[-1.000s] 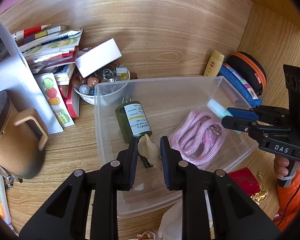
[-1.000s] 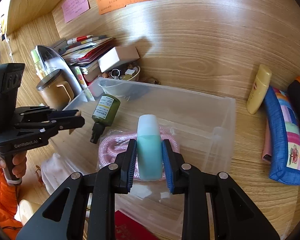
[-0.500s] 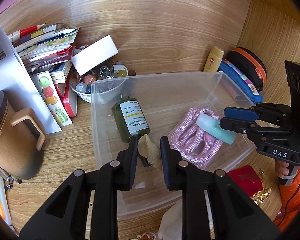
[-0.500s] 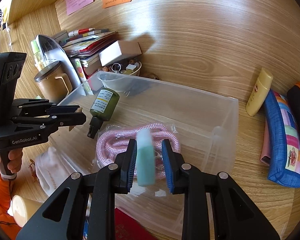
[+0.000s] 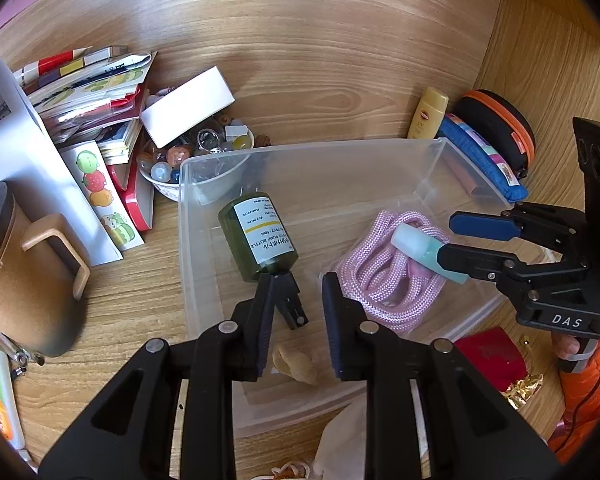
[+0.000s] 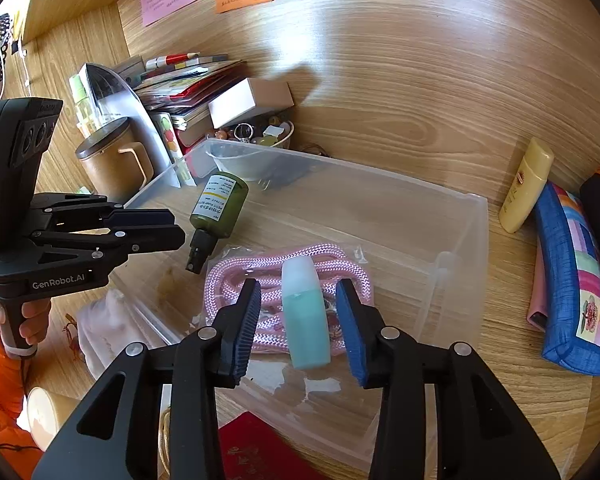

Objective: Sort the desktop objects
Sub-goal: 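Open the right gripper to drop the tube while the left drops the seashell into the box, then move both grippers back toward the red pouch and white cloth bag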

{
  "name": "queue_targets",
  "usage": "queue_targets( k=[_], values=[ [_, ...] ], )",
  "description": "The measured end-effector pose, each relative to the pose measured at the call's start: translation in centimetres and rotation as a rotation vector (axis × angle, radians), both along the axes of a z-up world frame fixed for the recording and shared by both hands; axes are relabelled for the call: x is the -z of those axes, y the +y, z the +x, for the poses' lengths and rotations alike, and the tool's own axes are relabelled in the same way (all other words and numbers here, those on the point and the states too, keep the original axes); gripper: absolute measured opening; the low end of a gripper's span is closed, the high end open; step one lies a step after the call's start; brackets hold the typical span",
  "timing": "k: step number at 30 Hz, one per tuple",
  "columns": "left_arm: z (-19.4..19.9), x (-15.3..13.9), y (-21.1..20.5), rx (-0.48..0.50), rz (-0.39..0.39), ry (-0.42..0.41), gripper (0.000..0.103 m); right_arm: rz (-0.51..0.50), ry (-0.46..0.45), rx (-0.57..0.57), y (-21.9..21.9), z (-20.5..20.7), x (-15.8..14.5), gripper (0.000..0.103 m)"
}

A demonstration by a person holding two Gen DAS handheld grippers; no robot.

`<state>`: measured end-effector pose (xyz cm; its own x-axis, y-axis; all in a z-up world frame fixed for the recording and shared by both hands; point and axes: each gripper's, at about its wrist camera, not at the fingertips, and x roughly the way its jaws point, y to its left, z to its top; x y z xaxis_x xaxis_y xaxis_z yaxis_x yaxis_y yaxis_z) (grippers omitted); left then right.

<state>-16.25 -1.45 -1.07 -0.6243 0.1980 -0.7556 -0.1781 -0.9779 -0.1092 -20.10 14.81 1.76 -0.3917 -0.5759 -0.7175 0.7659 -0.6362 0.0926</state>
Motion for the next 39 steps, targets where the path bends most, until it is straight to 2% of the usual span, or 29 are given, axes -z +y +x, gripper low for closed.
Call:
queue_targets(
  k=[2, 5, 8, 11, 16, 19, 21, 30, 34, 39],
  values=[
    [0.0, 0.0, -0.1, 0.002, -0.003, 0.004, 0.030, -0.002, -0.002, -0.001, 0.0, 0.1, 0.0, 0.038],
    [0.5, -0.5, 0.0, -0.016, -0.022, 0.038, 0.051, -0.004, -0.009, -0.006, 0.0, 0.3, -0.1, 0.042],
    [1.2, -1.4, -0.1, -0.026, -0.034, 0.074, 0.057, -0.005, -0.007, -0.005, -0.1, 0.5, -0.3, 0.048],
    [2.2, -2.5, -0.3, -0.045, -0.044, 0.111, 0.067, -0.009, 0.017, 0.021, 0.2, 0.7, -0.8, 0.062],
    [4.2, -3.9, -1.0, -0.073, -0.062, 0.157, 0.075, -0.034, 0.055, 0.039, 0.9, 1.4, -2.2, 0.070],
    [5.3, -4.4, -1.4, -0.091, -0.071, 0.173, 0.080, -0.040, 0.093, 0.052, 1.1, 2.1, -3.3, 0.080],
    [6.2, -4.5, -1.7, -0.103, -0.073, 0.182, 0.087, -0.044, 0.122, 0.054, 1.3, 2.8, -4.0, 0.082],
    [8.8, -4.6, -2.9, -0.157, -0.057, 0.174, 0.095, -0.034, 0.187, 0.062, 3.2, 5.9, -5.6, 0.083],
    [9.5, -3.8, -3.3, -0.169, -0.043, 0.140, 0.096, -0.015, 0.204, 0.080, 4.0, 7.0, -5.3, 0.083],
    [9.9, -2.0, -3.3, -0.160, -0.013, 0.070, 0.096, -0.001, 0.181, 0.105, 5.3, 7.5, -4.4, 0.085]
  ],
)
